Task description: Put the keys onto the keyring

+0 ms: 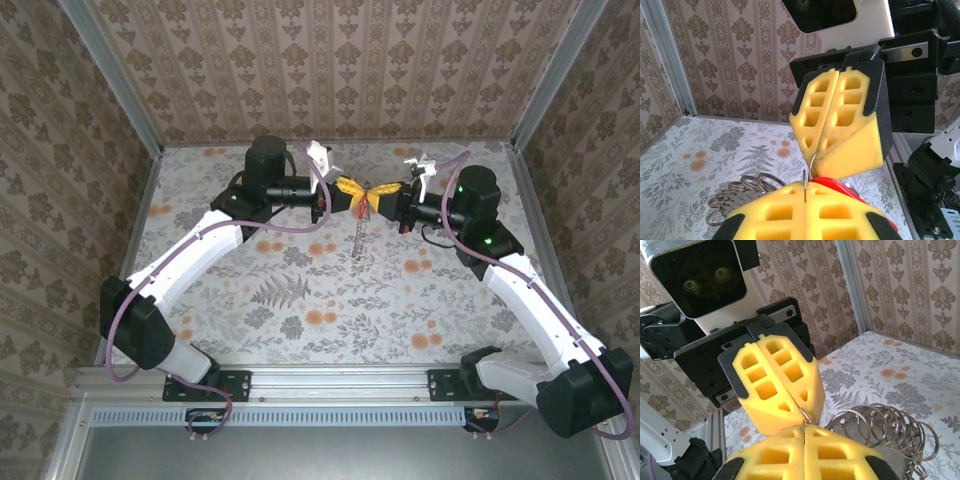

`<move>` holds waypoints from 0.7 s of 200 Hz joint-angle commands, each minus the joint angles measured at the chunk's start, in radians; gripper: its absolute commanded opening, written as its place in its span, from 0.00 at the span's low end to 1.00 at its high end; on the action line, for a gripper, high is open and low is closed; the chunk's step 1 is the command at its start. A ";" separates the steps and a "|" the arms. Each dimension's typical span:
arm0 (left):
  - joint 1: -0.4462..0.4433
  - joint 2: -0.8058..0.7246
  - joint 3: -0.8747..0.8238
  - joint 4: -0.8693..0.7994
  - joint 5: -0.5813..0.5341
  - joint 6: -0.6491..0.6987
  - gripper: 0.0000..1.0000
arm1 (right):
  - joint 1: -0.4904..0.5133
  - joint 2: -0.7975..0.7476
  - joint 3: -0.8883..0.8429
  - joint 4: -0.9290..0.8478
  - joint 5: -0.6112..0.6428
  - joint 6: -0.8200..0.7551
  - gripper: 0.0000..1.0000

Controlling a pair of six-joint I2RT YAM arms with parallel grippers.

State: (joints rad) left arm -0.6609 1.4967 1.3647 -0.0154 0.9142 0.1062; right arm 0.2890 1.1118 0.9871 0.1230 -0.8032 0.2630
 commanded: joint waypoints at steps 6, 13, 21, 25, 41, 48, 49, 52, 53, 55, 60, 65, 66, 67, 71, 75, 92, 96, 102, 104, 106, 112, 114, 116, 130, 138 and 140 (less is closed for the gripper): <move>-0.009 -0.013 0.036 0.018 0.047 0.016 0.00 | 0.005 -0.001 0.030 0.000 0.024 -0.019 0.00; -0.009 -0.013 0.036 0.018 0.046 0.016 0.00 | 0.004 -0.001 0.032 0.001 0.024 -0.018 0.00; -0.008 -0.014 0.036 0.018 0.048 0.015 0.00 | 0.005 0.002 0.036 0.003 0.021 -0.018 0.00; -0.008 -0.013 0.035 0.018 0.048 0.016 0.00 | 0.005 0.003 0.037 0.003 0.020 -0.018 0.00; -0.010 -0.012 0.036 0.020 0.052 0.016 0.00 | 0.005 0.010 0.044 0.003 0.013 -0.016 0.00; -0.011 -0.013 0.036 0.020 0.054 0.016 0.00 | 0.006 0.014 0.047 0.003 0.012 -0.015 0.00; -0.011 -0.014 0.036 0.020 0.054 0.016 0.00 | 0.006 0.014 0.047 0.003 0.012 -0.015 0.00; -0.011 -0.013 0.035 0.020 0.055 0.015 0.00 | 0.005 0.015 0.048 0.003 0.012 -0.015 0.00; -0.011 -0.013 0.035 0.020 0.055 0.016 0.00 | 0.005 0.016 0.048 0.003 0.013 -0.015 0.00; -0.010 -0.013 0.035 0.021 0.055 0.016 0.00 | 0.006 0.017 0.049 0.003 0.012 -0.015 0.00; -0.011 -0.014 0.035 0.022 0.058 0.015 0.00 | 0.004 0.020 0.050 0.003 0.013 -0.016 0.00; -0.011 -0.014 0.036 0.022 0.059 0.016 0.00 | 0.005 0.022 0.051 0.003 0.016 -0.016 0.00; -0.011 -0.014 0.036 0.022 0.058 0.016 0.00 | 0.006 0.023 0.051 0.003 0.017 -0.016 0.00; -0.011 -0.014 0.036 0.022 0.058 0.016 0.00 | 0.006 0.024 0.051 0.003 0.017 -0.016 0.00; -0.011 -0.014 0.036 0.021 0.062 0.017 0.00 | 0.005 0.026 0.052 0.003 0.021 -0.017 0.00; -0.011 -0.016 0.034 0.022 0.063 0.018 0.00 | 0.005 0.029 0.052 0.002 0.025 -0.018 0.00; -0.011 -0.020 0.031 0.027 0.056 0.018 0.00 | 0.004 0.041 0.056 -0.017 0.038 -0.032 0.00; -0.011 -0.021 0.029 0.028 0.052 0.017 0.00 | 0.002 0.044 0.056 -0.021 0.042 -0.034 0.00; -0.011 -0.024 0.028 0.031 0.048 0.018 0.00 | 0.000 0.048 0.055 -0.026 0.044 -0.036 0.00; -0.011 -0.025 0.027 0.033 0.046 0.017 0.00 | -0.002 0.050 0.055 -0.027 0.045 -0.036 0.00; -0.012 -0.025 0.026 0.036 0.044 0.017 0.00 | -0.004 0.051 0.055 -0.029 0.045 -0.036 0.00; -0.012 -0.028 0.022 0.040 0.038 0.016 0.00 | -0.007 0.052 0.052 -0.032 0.045 -0.036 0.00; -0.011 -0.029 0.021 0.041 0.035 0.016 0.00 | -0.009 0.052 0.051 -0.034 0.045 -0.036 0.00; -0.012 -0.030 0.021 0.044 0.034 0.016 0.00 | -0.010 0.054 0.049 -0.034 0.047 -0.036 0.00; -0.011 -0.037 0.011 0.059 0.021 0.012 0.00 | -0.018 0.054 0.038 -0.038 0.055 -0.037 0.00; -0.011 -0.043 0.003 0.070 0.013 0.009 0.00 | -0.023 0.052 0.031 -0.038 0.059 -0.035 0.00; -0.011 -0.044 0.002 0.072 0.011 0.008 0.00 | -0.023 0.052 0.029 -0.039 0.058 -0.034 0.00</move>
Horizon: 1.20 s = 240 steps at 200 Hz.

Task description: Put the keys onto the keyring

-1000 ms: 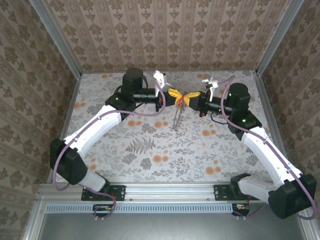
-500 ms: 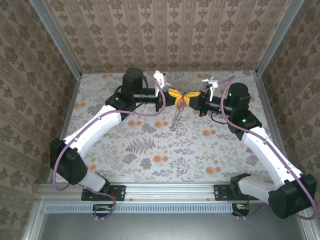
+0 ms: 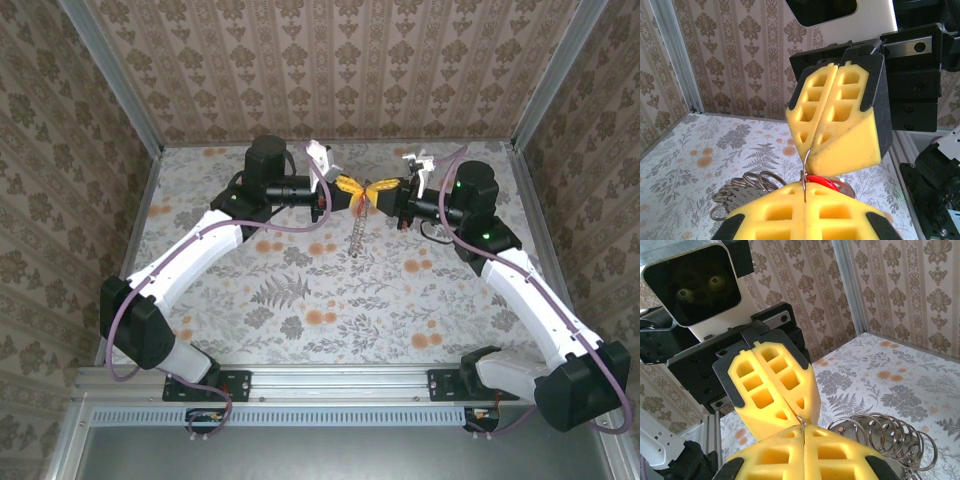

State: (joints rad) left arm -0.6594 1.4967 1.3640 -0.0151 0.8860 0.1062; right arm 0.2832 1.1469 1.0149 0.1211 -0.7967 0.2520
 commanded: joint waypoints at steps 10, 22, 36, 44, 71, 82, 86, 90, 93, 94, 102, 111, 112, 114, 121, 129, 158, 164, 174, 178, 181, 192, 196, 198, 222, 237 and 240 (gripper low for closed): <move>-0.012 -0.049 -0.005 0.083 0.032 0.006 0.00 | -0.021 0.017 -0.006 -0.038 0.053 -0.022 0.00; -0.012 -0.053 -0.010 0.092 0.027 0.003 0.00 | -0.025 0.015 -0.016 -0.037 0.059 -0.020 0.00; -0.012 -0.059 -0.015 0.095 0.024 0.003 0.00 | -0.027 0.011 -0.023 -0.038 0.061 -0.020 0.00; -0.012 -0.061 -0.016 0.097 0.022 0.002 0.00 | -0.031 0.010 -0.027 -0.037 0.062 -0.020 0.00; -0.012 -0.066 -0.020 0.104 0.020 -0.001 0.00 | -0.045 0.002 -0.037 -0.046 0.066 -0.018 0.00; -0.013 -0.067 -0.020 0.107 0.012 -0.003 0.00 | -0.049 0.000 -0.042 -0.049 0.064 -0.019 0.00; -0.012 -0.067 -0.022 0.109 0.010 -0.003 0.00 | -0.051 -0.001 -0.043 -0.049 0.063 -0.017 0.00; -0.011 -0.068 -0.023 0.114 0.008 -0.005 0.00 | -0.052 -0.002 -0.045 -0.049 0.061 -0.017 0.00; -0.012 -0.068 -0.023 0.118 0.006 -0.006 0.00 | -0.053 -0.003 -0.044 -0.049 0.061 -0.017 0.00; -0.012 -0.068 -0.023 0.119 0.006 -0.006 0.00 | -0.054 -0.004 -0.045 -0.049 0.060 -0.017 0.00; -0.012 -0.069 -0.026 0.127 0.001 -0.011 0.00 | -0.056 -0.007 -0.047 -0.052 0.058 -0.017 0.00; -0.012 -0.071 -0.028 0.130 -0.005 -0.012 0.00 | -0.060 -0.012 -0.049 -0.051 0.055 -0.017 0.00; -0.012 -0.071 -0.027 0.130 -0.005 -0.011 0.00 | -0.060 -0.013 -0.050 -0.051 0.054 -0.017 0.00; -0.012 -0.071 -0.028 0.130 -0.005 -0.012 0.00 | -0.059 -0.014 -0.050 -0.052 0.054 -0.018 0.00; -0.012 -0.071 -0.026 0.132 -0.006 -0.013 0.00 | -0.063 -0.018 -0.048 -0.053 0.052 -0.017 0.00; -0.012 -0.071 -0.025 0.133 -0.006 -0.014 0.00 | -0.065 -0.021 -0.046 -0.053 0.044 -0.017 0.00; -0.011 -0.067 -0.022 0.134 0.009 -0.017 0.00 | -0.074 -0.009 -0.010 -0.092 0.004 -0.038 0.00; -0.012 -0.066 -0.022 0.131 0.014 -0.017 0.00 | -0.075 -0.004 0.001 -0.107 -0.003 -0.046 0.00; -0.013 -0.063 -0.016 0.125 0.024 -0.017 0.00 | -0.081 0.003 0.018 -0.123 -0.017 -0.056 0.00; -0.013 -0.062 -0.014 0.123 0.026 -0.017 0.00 | -0.084 0.006 0.024 -0.130 -0.025 -0.061 0.00; -0.013 -0.061 -0.013 0.123 0.026 -0.017 0.00 | -0.086 0.008 0.029 -0.137 -0.030 -0.065 0.00; -0.012 -0.062 -0.013 0.119 0.029 -0.014 0.00 | -0.093 0.014 0.052 -0.174 -0.036 -0.086 0.00; -0.012 -0.061 -0.013 0.118 0.029 -0.015 0.00 | -0.097 0.017 0.058 -0.183 -0.039 -0.092 0.00; -0.011 -0.061 -0.013 0.118 0.029 -0.014 0.00 | -0.099 0.017 0.060 -0.186 -0.041 -0.094 0.00; -0.012 -0.059 -0.010 0.118 0.035 -0.016 0.00 | -0.116 0.027 0.079 -0.167 -0.073 -0.073 0.00; -0.012 -0.054 -0.006 0.119 0.044 -0.017 0.00 | -0.116 0.045 0.097 -0.159 -0.119 -0.061 0.00; -0.012 -0.053 -0.004 0.118 0.045 -0.017 0.00 | -0.115 0.049 0.100 -0.157 -0.129 -0.058 0.00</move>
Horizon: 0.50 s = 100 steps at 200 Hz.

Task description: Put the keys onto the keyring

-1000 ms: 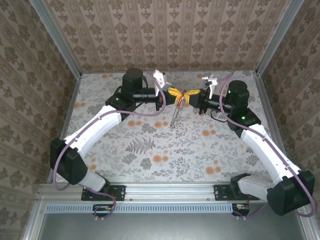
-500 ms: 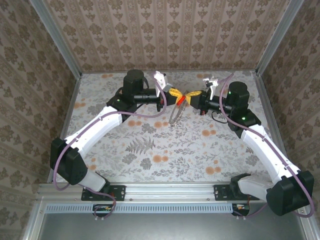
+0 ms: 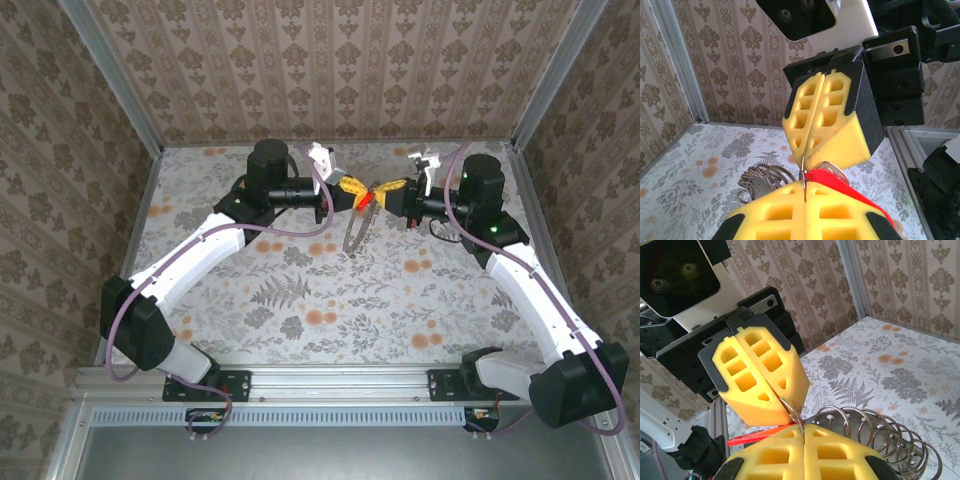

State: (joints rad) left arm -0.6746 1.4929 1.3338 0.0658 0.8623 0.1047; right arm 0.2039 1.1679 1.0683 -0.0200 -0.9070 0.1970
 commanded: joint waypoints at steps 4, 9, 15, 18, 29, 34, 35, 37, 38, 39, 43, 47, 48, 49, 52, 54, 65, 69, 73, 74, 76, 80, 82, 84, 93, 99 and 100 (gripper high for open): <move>0.001 -0.049 0.026 0.036 0.069 -0.017 0.00 | -0.035 0.035 0.052 -0.015 -0.032 0.001 0.00; 0.002 -0.048 0.027 0.034 0.070 -0.016 0.00 | -0.036 0.042 0.059 -0.014 -0.046 0.007 0.00; 0.003 -0.048 0.028 0.033 0.070 -0.016 0.00 | -0.036 0.048 0.062 -0.014 -0.061 0.011 0.00; 0.003 -0.048 0.028 0.032 0.070 -0.015 0.00 | -0.036 0.053 0.066 -0.010 -0.074 0.014 0.00; 0.002 -0.047 0.028 0.032 0.069 -0.016 0.00 | -0.036 0.067 0.075 -0.008 -0.103 0.021 0.00; 0.002 -0.047 0.028 0.034 0.070 -0.017 0.00 | -0.036 0.074 0.081 -0.007 -0.125 0.025 0.00; 0.002 -0.046 0.028 0.034 0.070 -0.016 0.00 | -0.037 0.076 0.082 -0.008 -0.129 0.025 0.00; 0.001 -0.045 0.028 0.033 0.070 -0.016 0.00 | -0.036 0.079 0.086 -0.009 -0.136 0.026 0.00; 0.001 -0.046 0.029 0.033 0.070 -0.016 0.00 | -0.036 0.081 0.087 -0.010 -0.140 0.026 0.00; 0.001 -0.046 0.029 0.033 0.070 -0.016 0.00 | -0.036 0.082 0.089 -0.010 -0.143 0.027 0.00; 0.003 -0.045 0.030 0.033 0.072 -0.015 0.00 | -0.035 0.093 0.096 -0.009 -0.164 0.032 0.00; 0.003 -0.043 0.031 0.032 0.075 -0.016 0.00 | -0.036 0.098 0.099 -0.004 -0.177 0.036 0.00; 0.002 -0.043 0.032 0.032 0.074 -0.016 0.00 | -0.036 0.100 0.101 -0.003 -0.182 0.038 0.00; 0.002 -0.042 0.032 0.032 0.074 -0.016 0.00 | -0.035 0.105 0.103 -0.001 -0.190 0.042 0.00; 0.002 -0.042 0.033 0.033 0.076 -0.016 0.00 | -0.036 0.109 0.107 0.000 -0.199 0.046 0.00; 0.001 -0.042 0.033 0.032 0.075 -0.017 0.00 | -0.036 0.113 0.110 0.000 -0.205 0.048 0.00; 0.002 -0.039 0.035 0.033 0.078 -0.017 0.00 | -0.034 0.132 0.122 -0.003 -0.234 0.053 0.00; 0.002 -0.039 0.034 0.032 0.078 -0.017 0.00 | -0.032 0.138 0.124 -0.002 -0.241 0.055 0.00; 0.002 -0.038 0.036 0.033 0.079 -0.017 0.00 | -0.032 0.144 0.129 -0.005 -0.245 0.056 0.00; 0.001 -0.038 0.036 0.033 0.079 -0.017 0.00 | -0.032 0.145 0.130 -0.006 -0.244 0.056 0.00; 0.002 -0.037 0.036 0.032 0.079 -0.018 0.00 | -0.032 0.147 0.132 -0.008 -0.245 0.055 0.00; 0.001 -0.037 0.035 0.032 0.079 -0.017 0.00 | -0.032 0.152 0.134 -0.012 -0.245 0.055 0.00; 0.001 -0.036 0.036 0.034 0.079 -0.017 0.00 | -0.033 0.153 0.134 -0.013 -0.246 0.053 0.00; 0.002 -0.037 0.036 0.034 0.078 -0.017 0.00 | -0.032 0.155 0.135 -0.016 -0.248 0.053 0.00; 0.000 -0.034 0.039 0.033 0.079 -0.018 0.00 | -0.033 0.160 0.137 -0.028 -0.255 0.043 0.00; 0.000 -0.034 0.039 0.033 0.080 -0.018 0.00 | -0.032 0.165 0.141 -0.042 -0.257 0.034 0.00; 0.000 -0.034 0.039 0.032 0.080 -0.019 0.00 | -0.032 0.165 0.141 -0.045 -0.255 0.033 0.00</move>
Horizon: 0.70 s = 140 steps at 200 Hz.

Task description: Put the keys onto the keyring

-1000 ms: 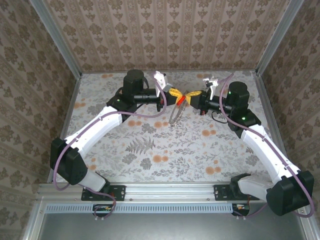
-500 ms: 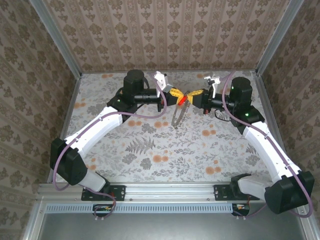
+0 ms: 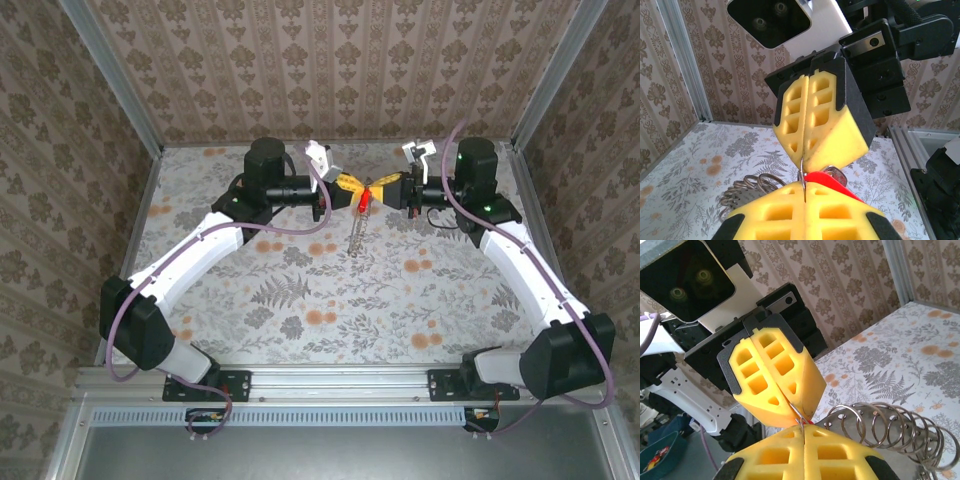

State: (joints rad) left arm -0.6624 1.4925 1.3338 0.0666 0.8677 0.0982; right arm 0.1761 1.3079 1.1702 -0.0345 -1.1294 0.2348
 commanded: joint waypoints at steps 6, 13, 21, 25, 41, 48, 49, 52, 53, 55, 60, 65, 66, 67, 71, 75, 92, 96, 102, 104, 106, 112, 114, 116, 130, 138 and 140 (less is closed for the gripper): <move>-0.011 -0.034 0.039 0.033 0.074 -0.011 0.00 | -0.004 0.026 0.041 -0.045 -0.027 -0.016 0.00; -0.012 -0.032 0.039 0.035 0.072 -0.012 0.00 | -0.004 0.025 0.040 -0.057 -0.021 -0.025 0.00; -0.012 -0.032 0.039 0.040 0.067 -0.014 0.00 | -0.006 0.022 0.039 -0.070 -0.014 -0.037 0.00; -0.012 -0.032 0.039 0.043 0.065 -0.014 0.00 | -0.006 0.022 0.039 -0.077 -0.011 -0.043 0.00; -0.012 -0.035 0.035 0.051 0.062 -0.017 0.00 | -0.007 0.020 0.040 -0.114 0.008 -0.068 0.00; -0.011 -0.037 0.033 0.056 0.059 -0.017 0.00 | -0.009 0.019 0.042 -0.137 0.023 -0.081 0.00; -0.012 -0.038 0.032 0.055 0.059 -0.018 0.00 | -0.009 0.017 0.042 -0.142 0.027 -0.084 0.00; -0.012 -0.039 0.031 0.056 0.059 -0.017 0.00 | -0.010 0.017 0.042 -0.147 0.030 -0.087 0.00; -0.012 -0.039 0.031 0.056 0.059 -0.017 0.00 | -0.010 0.017 0.041 -0.150 0.032 -0.089 0.00; -0.012 -0.038 0.031 0.057 0.058 -0.017 0.00 | -0.012 0.016 0.042 -0.152 0.035 -0.091 0.00; -0.012 -0.039 0.029 0.061 0.058 -0.018 0.00 | -0.014 0.016 0.040 -0.154 0.040 -0.092 0.00; -0.012 -0.040 0.027 0.066 0.056 -0.022 0.00 | -0.014 0.014 0.037 -0.156 0.045 -0.092 0.00; -0.012 -0.040 0.026 0.067 0.056 -0.023 0.00 | -0.015 0.014 0.037 -0.157 0.047 -0.091 0.00; -0.012 -0.040 0.026 0.068 0.056 -0.024 0.00 | -0.015 0.014 0.037 -0.156 0.046 -0.091 0.00; -0.010 -0.041 0.022 0.072 0.056 -0.026 0.00 | -0.015 0.014 0.034 -0.157 0.048 -0.091 0.00; -0.011 -0.041 0.021 0.076 0.055 -0.028 0.00 | -0.015 0.013 0.033 -0.158 0.050 -0.092 0.00; -0.010 -0.048 0.012 0.090 0.050 -0.034 0.00 | -0.017 0.008 0.026 -0.177 0.062 -0.103 0.00; -0.009 -0.050 0.010 0.093 0.050 -0.035 0.00 | -0.017 0.006 0.026 -0.184 0.067 -0.111 0.00; -0.010 -0.051 0.009 0.094 0.049 -0.036 0.00 | -0.017 0.003 0.024 -0.190 0.071 -0.115 0.00; -0.010 -0.051 0.008 0.094 0.050 -0.037 0.00 | -0.017 0.001 0.023 -0.191 0.074 -0.116 0.00; -0.010 -0.051 0.008 0.094 0.050 -0.037 0.00 | -0.018 0.001 0.023 -0.191 0.074 -0.116 0.00; -0.010 -0.052 0.008 0.095 0.049 -0.038 0.00 | -0.018 -0.002 0.021 -0.186 0.074 -0.114 0.00; -0.010 -0.052 0.008 0.096 0.048 -0.038 0.00 | -0.018 -0.002 0.018 -0.182 0.073 -0.112 0.00; -0.010 -0.053 0.008 0.097 0.049 -0.038 0.00 | -0.017 -0.002 0.018 -0.181 0.073 -0.110 0.00; -0.010 -0.052 0.008 0.101 0.050 -0.044 0.00 | -0.017 -0.005 0.016 -0.175 0.071 -0.104 0.00; -0.010 -0.053 0.006 0.107 0.048 -0.047 0.00 | -0.017 -0.006 0.016 -0.164 0.065 -0.094 0.00; -0.010 -0.052 0.006 0.109 0.048 -0.048 0.00 | -0.017 -0.006 0.016 -0.158 0.062 -0.090 0.00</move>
State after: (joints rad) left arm -0.6662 1.4925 1.3331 0.0769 0.8673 0.0776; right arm 0.1726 1.3140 1.1851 -0.1684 -1.1133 0.1520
